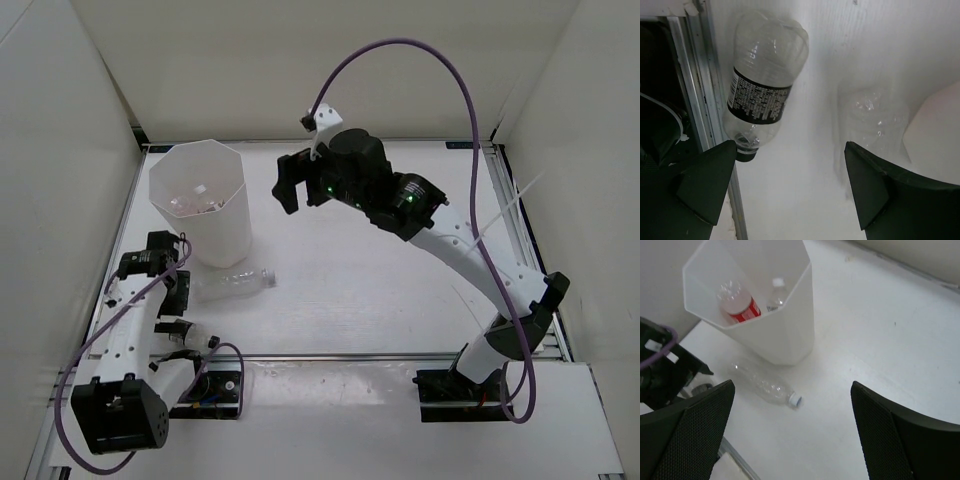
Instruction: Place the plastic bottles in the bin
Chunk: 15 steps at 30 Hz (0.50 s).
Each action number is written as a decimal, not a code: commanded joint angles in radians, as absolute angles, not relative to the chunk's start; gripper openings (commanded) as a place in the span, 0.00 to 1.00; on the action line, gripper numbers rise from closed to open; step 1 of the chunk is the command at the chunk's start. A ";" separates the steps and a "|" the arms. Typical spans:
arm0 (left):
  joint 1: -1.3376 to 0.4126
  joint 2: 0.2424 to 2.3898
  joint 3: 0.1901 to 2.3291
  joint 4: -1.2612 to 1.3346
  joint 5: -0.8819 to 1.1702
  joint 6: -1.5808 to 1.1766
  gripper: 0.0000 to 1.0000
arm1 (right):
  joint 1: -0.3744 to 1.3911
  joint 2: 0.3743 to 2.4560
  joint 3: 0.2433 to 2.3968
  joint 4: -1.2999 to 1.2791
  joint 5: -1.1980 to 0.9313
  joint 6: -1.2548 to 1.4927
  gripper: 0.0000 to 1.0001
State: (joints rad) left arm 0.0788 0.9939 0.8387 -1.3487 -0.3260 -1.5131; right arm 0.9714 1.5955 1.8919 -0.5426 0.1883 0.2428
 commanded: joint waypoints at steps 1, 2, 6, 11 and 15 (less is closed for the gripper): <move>0.132 1.026 0.821 -1.431 -0.337 -1.569 1.00 | 0.979 1.526 1.853 -0.578 0.198 0.255 1.00; 0.143 1.052 0.807 -1.431 -0.337 -1.569 1.00 | 0.979 1.526 1.853 -0.589 0.189 0.255 1.00; 0.163 1.072 0.776 -1.418 -0.327 -1.600 1.00 | 0.979 1.536 1.874 -0.684 0.178 0.255 1.00; 0.190 1.081 0.645 -1.261 -0.272 -1.539 1.00 | 0.979 1.536 1.832 -0.709 0.178 0.264 1.00; 0.190 1.092 0.572 -1.223 -0.268 -1.529 1.00 | 0.979 1.545 1.818 -0.718 0.178 0.255 1.00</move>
State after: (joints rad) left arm 0.1841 1.0969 0.6060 -1.2407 -0.2733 -1.5253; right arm 0.9722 1.5749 1.8286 -0.7078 0.1799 0.2588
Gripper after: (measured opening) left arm 0.998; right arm 0.998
